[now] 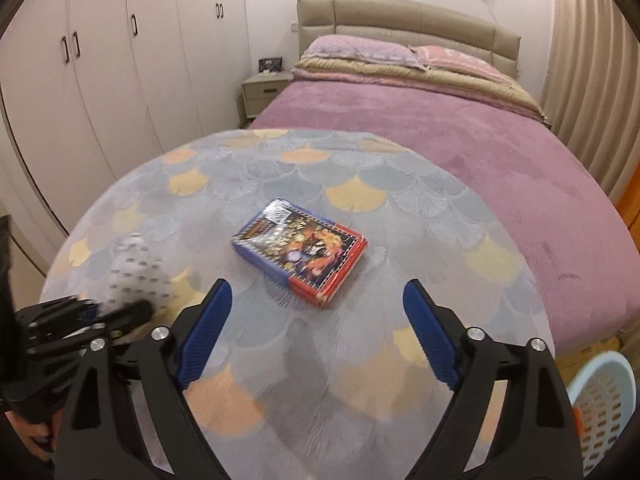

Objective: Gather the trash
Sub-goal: 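Grasp the white dotted tissue pack with the left tool while the right tool grasps the card box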

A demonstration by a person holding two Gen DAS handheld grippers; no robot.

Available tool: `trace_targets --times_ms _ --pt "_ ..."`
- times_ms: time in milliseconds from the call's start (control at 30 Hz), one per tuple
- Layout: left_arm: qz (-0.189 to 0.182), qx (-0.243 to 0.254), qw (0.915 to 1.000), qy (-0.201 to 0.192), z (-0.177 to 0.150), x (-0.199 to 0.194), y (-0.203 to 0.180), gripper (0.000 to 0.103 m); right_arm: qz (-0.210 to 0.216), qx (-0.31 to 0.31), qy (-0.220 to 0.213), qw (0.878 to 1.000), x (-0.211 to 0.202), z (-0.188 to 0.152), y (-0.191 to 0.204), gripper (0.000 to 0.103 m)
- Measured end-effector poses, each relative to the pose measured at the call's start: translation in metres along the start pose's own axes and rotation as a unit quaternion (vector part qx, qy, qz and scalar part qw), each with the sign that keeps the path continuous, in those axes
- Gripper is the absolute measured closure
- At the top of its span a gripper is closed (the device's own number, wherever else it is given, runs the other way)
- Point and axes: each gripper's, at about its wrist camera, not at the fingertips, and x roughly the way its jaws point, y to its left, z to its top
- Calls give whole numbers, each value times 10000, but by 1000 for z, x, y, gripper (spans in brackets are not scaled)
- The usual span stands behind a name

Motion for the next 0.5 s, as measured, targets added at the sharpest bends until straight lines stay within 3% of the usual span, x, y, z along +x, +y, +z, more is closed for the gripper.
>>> trace_targets --times_ms 267,500 --pt "-143 -155 9997 79 -1 4 7 85 -179 -487 420 9978 46 13 -3 18" --pt "-207 -148 9996 102 -2 6 8 85 66 -913 562 9942 74 28 2 18"
